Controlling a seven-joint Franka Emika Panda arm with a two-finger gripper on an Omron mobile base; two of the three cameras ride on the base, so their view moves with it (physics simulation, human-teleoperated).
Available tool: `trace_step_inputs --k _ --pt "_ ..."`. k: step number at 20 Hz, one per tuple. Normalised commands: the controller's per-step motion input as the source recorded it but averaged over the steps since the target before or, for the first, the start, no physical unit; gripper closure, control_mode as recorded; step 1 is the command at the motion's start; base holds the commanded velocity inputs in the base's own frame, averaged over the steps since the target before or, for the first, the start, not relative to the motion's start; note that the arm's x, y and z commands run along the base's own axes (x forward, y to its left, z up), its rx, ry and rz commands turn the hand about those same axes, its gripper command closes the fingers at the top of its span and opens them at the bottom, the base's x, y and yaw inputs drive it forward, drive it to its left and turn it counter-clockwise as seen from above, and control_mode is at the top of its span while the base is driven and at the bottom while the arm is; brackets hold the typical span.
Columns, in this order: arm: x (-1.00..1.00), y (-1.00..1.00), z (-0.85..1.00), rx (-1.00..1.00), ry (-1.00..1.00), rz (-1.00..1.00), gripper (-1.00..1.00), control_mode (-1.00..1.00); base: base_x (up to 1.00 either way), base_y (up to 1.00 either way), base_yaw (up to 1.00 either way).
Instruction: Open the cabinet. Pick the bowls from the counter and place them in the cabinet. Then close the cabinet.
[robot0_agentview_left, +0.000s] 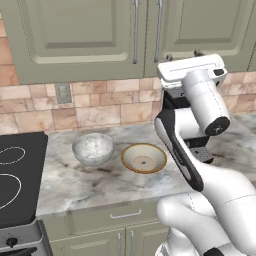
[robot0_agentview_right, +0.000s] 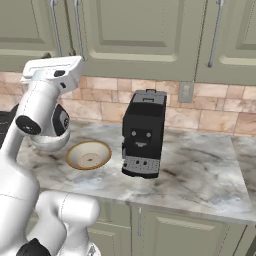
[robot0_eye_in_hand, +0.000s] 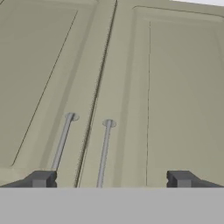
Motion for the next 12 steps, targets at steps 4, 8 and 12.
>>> trace_step_inputs --k 4,8,12 --pt "0.53 0.0 0.0 0.0 0.06 0.0 -1.0 -1.0 0.0 0.0 0.0" --pt "0.6 0.05 0.0 0.0 0.05 0.0 -1.0 -1.0 0.0 0.0 0.0" --pt "0.62 0.04 0.0 0.0 0.06 0.0 -1.0 -1.0 0.0 0.0 0.0"
